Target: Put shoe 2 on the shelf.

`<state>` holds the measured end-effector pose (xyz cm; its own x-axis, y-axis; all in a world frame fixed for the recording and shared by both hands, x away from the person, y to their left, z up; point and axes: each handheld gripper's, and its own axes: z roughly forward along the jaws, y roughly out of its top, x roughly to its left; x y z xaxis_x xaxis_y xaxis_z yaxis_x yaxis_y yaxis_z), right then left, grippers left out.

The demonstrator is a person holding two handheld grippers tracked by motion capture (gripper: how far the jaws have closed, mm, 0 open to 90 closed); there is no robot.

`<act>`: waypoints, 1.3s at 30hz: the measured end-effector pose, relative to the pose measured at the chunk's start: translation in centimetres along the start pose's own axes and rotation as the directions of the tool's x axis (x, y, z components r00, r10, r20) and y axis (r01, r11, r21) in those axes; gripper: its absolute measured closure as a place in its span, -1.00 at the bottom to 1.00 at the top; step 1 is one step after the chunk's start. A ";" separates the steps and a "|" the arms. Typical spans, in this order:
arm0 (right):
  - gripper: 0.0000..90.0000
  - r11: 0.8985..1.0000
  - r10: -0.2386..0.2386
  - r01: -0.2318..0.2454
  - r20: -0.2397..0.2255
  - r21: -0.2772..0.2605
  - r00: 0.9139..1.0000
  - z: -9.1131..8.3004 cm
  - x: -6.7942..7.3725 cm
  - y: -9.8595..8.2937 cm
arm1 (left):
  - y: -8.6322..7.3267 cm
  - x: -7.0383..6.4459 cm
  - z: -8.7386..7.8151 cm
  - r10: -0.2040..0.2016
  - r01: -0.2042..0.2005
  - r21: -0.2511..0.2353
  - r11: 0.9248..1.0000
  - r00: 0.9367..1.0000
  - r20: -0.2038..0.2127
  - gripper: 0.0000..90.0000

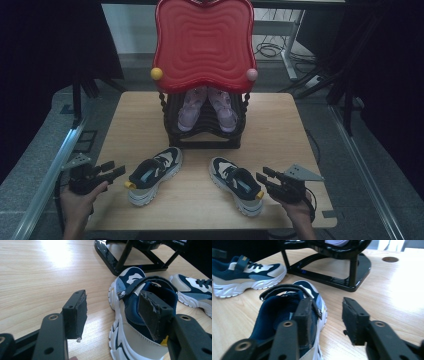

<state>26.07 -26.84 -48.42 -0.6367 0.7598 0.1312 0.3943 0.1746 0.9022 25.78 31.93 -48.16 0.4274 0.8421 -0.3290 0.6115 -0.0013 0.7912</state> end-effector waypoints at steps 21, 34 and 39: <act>0.15 1.000 0.027 -0.027 0.027 0.015 0.999 -0.1 -0.1 -0.7 | 0.8 -1.2 0.7 0.041 -0.041 -0.006 0.999 0.997 0.063 -0.09; 0.16 0.999 0.046 -0.046 0.042 0.000 0.998 -0.5 -0.4 -0.5 | 2.5 -1.6 2.9 0.123 -0.132 0.067 0.989 0.984 0.133 -0.03; 0.16 0.999 0.051 -0.051 0.049 -0.007 0.997 -0.8 -0.5 -0.4 | 2.7 -1.4 3.7 0.130 -0.145 0.090 0.985 0.979 0.158 0.03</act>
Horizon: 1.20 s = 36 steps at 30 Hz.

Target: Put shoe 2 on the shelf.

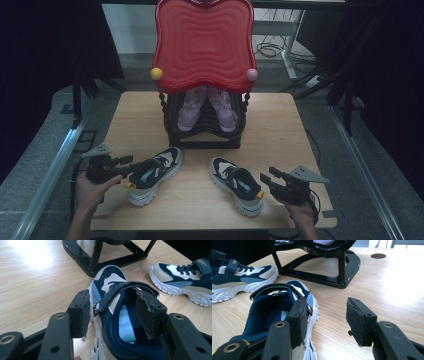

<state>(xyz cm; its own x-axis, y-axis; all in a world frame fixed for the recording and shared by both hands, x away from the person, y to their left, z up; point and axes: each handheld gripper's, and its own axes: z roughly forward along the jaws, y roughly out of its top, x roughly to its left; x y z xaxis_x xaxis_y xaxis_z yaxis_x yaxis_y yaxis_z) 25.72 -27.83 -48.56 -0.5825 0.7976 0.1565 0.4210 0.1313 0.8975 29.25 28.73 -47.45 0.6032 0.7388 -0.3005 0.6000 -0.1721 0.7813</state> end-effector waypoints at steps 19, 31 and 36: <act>0.16 1.000 0.009 -0.009 0.014 -0.003 1.000 -0.2 -0.4 0.1 | 0.4 0.3 3.0 0.028 -0.031 0.134 0.990 0.999 0.020 0.36; 0.09 0.998 -0.052 0.055 -0.076 0.035 0.996 1.2 0.7 2.0 | 0.2 0.2 3.0 0.039 -0.040 0.127 0.991 0.999 0.010 0.50; 0.06 0.996 -0.060 0.068 -0.118 0.059 0.991 2.5 0.6 3.3 | 0.1 0.1 3.0 0.037 -0.037 0.119 0.992 0.999 0.000 0.50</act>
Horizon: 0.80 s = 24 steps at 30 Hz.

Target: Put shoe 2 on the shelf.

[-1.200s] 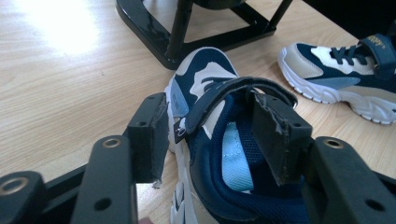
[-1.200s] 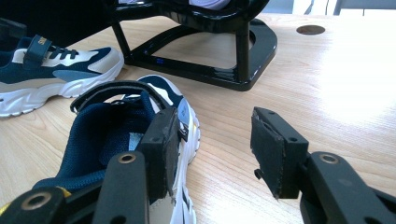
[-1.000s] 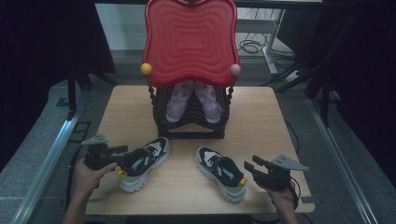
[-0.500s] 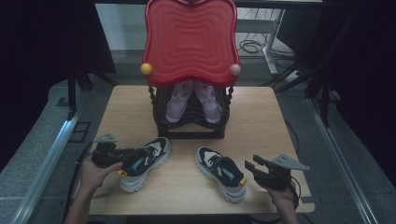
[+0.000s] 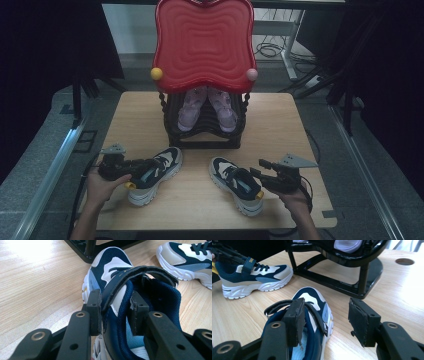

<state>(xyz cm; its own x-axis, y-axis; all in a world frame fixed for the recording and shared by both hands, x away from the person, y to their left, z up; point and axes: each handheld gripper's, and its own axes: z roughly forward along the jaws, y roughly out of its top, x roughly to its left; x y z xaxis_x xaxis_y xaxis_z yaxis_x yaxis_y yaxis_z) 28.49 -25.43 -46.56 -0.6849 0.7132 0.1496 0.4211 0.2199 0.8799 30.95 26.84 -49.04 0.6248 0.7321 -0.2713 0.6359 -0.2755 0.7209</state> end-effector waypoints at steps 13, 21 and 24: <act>0.23 0.990 -0.029 0.044 -0.108 0.138 0.994 2.4 -0.2 0.5 | 0.0 0.0 0.0 -0.002 0.002 -0.002 1.000 1.000 -0.004 0.50; 0.30 0.975 -0.044 0.073 -0.141 0.210 0.989 3.2 0.2 0.9 | -0.1 -0.1 0.0 -0.005 0.005 -0.004 1.000 1.000 -0.005 0.50; 0.34 0.970 -0.037 0.071 -0.146 0.233 0.989 3.5 0.1 0.9 | -0.1 -0.1 0.0 -0.006 0.006 -0.004 1.000 1.000 -0.005 0.50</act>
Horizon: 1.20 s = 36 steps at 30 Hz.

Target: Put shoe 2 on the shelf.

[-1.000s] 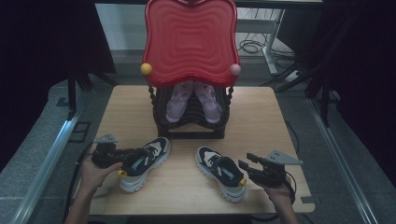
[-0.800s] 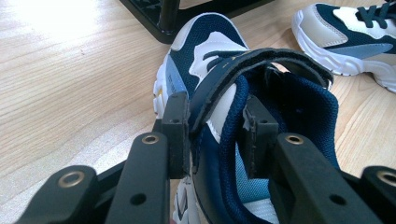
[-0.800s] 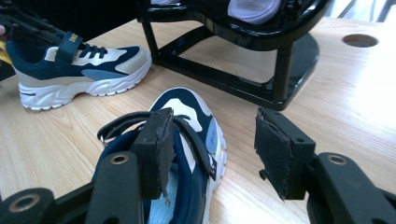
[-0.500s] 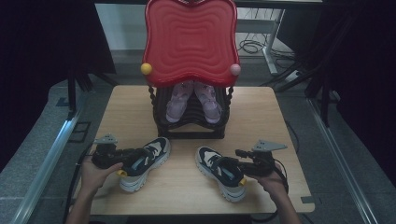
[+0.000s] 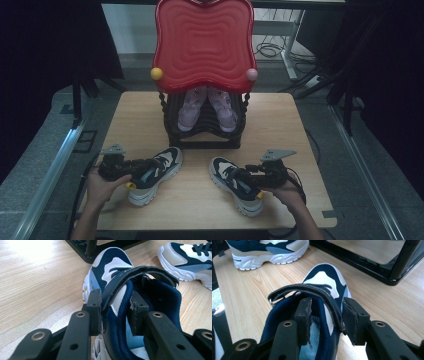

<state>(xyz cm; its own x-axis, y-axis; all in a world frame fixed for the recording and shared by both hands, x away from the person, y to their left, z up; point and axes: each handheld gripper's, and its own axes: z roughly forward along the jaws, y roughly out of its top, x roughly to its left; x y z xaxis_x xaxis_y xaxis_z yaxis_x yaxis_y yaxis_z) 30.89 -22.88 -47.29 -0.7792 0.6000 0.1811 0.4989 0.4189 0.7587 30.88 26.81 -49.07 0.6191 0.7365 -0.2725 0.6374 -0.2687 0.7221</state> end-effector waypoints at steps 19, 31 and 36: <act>0.62 0.999 0.033 -0.033 0.002 0.034 0.999 0.4 -0.6 0.1 | -0.1 -0.3 0.0 0.003 -0.003 -0.008 1.000 1.000 -0.019 0.54; 0.65 0.995 0.082 -0.080 0.035 -0.052 0.996 -1.1 -1.3 -1.2 | -0.2 -0.4 -0.5 -0.013 0.012 -0.042 0.999 1.000 -0.022 0.55; 0.65 0.987 0.114 -0.109 0.036 -0.120 0.993 -2.1 -1.4 -1.9 | -0.4 -0.2 -1.0 -0.042 0.042 -0.078 0.996 0.999 -0.007 0.55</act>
<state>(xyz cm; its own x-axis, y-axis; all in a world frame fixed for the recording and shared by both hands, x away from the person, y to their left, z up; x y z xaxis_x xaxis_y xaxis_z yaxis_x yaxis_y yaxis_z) 30.27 -25.93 -47.65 -0.7030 0.6678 0.2444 0.5318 0.2656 0.8041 30.04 27.37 -48.71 0.5883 0.7516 -0.2983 0.6249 -0.1885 0.7576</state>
